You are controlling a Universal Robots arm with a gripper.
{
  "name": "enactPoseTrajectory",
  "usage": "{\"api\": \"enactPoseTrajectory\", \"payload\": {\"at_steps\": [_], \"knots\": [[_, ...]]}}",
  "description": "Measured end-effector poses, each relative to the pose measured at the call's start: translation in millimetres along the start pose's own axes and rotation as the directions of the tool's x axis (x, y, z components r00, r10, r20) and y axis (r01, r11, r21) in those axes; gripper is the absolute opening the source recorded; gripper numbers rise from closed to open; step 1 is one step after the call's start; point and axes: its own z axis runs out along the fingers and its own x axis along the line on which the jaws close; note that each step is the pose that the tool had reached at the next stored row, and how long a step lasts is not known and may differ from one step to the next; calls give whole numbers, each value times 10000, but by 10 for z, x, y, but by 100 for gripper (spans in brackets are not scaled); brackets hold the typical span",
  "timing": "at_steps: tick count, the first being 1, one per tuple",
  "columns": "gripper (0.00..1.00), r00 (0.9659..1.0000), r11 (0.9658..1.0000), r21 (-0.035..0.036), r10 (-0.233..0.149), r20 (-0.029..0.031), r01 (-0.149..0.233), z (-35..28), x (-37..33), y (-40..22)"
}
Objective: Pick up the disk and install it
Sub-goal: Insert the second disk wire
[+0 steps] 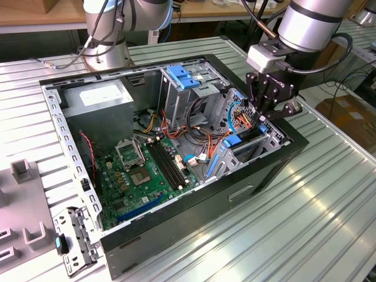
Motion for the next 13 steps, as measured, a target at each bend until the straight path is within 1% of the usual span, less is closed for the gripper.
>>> {"api": "enactPoseTrajectory", "payload": {"at_steps": [13], "knots": [[11, 10000, 10000, 0, 0, -1, 0, -14, 1, 4]]}}
